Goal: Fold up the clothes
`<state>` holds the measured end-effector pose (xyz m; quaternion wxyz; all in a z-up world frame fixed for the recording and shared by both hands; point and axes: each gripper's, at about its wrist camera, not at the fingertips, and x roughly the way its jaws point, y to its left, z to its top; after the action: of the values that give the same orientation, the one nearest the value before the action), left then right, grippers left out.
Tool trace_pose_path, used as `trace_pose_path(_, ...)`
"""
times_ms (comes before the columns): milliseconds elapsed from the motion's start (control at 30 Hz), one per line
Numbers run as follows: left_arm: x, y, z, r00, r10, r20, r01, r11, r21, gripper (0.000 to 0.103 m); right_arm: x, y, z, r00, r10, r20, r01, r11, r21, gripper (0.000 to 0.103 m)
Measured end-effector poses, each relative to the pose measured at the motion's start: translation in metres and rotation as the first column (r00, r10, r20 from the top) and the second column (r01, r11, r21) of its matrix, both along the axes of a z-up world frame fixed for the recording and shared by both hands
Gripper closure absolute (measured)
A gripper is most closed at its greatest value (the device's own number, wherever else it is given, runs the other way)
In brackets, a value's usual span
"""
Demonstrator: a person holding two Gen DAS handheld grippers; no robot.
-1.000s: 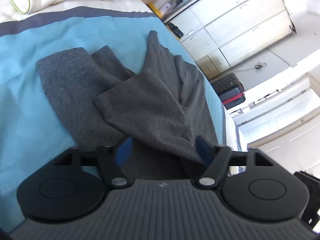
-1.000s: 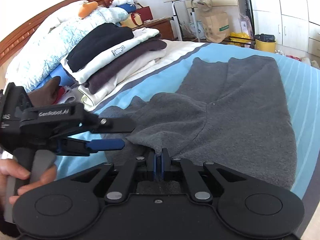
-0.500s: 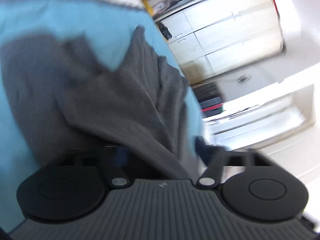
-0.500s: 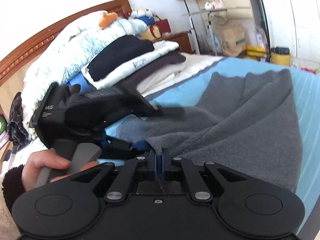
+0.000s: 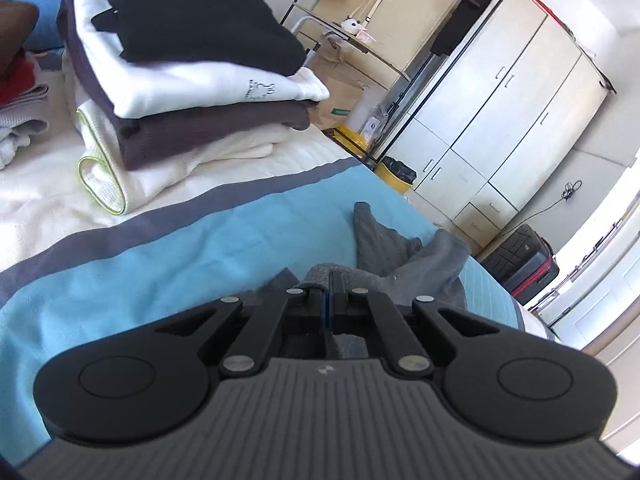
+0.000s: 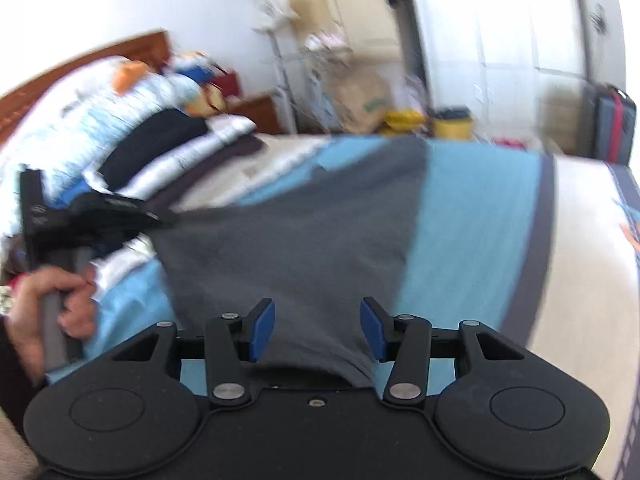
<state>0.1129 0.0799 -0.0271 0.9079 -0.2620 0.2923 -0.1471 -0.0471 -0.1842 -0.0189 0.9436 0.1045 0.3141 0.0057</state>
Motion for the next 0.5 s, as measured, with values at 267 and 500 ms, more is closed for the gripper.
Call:
trace_pose_path(267,0.010,0.001,-0.022,0.994,-0.056,-0.098,0.048,0.996,-0.073,0.102,0.024,-0.001,-0.027,0.977,0.022,-0.210,-0.030,0.999,-0.037,0.050)
trace_pose_path(500,0.018,0.008,-0.030,0.989,-0.059,-0.132,0.043,0.992,-0.117,0.102,0.021,0.048,-0.027,0.977,0.146,-0.158,-0.193,0.918,-0.346,0.051)
